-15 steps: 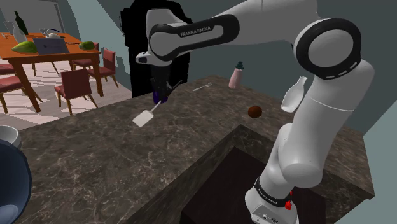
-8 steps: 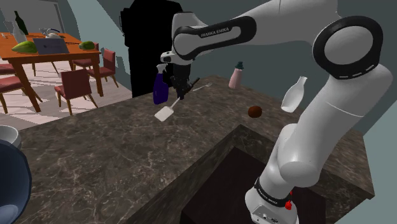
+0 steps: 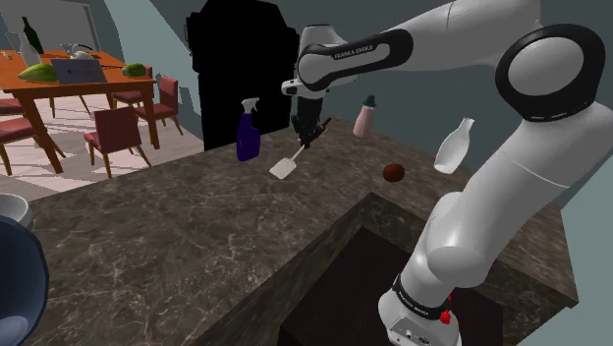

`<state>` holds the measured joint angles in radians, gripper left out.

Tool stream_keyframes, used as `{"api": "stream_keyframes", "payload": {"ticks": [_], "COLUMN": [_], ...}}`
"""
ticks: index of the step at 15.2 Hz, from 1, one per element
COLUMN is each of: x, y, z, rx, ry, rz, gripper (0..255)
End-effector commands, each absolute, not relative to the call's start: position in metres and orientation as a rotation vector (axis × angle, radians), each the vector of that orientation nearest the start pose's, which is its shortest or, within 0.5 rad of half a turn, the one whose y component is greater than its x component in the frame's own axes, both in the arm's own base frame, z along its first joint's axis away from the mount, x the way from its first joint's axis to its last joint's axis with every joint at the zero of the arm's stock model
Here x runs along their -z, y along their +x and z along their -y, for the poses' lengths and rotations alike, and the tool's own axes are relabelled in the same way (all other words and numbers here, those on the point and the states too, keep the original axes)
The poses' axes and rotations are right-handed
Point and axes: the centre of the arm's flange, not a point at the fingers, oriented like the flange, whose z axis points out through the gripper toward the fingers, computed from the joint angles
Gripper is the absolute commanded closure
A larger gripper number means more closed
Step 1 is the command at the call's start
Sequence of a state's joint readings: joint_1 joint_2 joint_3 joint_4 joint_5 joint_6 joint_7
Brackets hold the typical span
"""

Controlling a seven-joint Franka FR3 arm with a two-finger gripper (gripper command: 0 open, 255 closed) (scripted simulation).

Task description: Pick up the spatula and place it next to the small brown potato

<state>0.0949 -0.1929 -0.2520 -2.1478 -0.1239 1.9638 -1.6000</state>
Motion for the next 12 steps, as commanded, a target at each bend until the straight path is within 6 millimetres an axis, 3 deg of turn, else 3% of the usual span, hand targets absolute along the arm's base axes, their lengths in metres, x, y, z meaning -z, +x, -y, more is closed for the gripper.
{"api": "stream_keyframes", "payload": {"ticks": [1,12], "x": [-0.482,-0.482], "y": [0.478,0.431], "z": [0.113,0.251], "rx": [-0.077,-0.077], "ry": [-2.335,-2.335], "rz": [2.168,2.168], "gripper": [255,255]}}
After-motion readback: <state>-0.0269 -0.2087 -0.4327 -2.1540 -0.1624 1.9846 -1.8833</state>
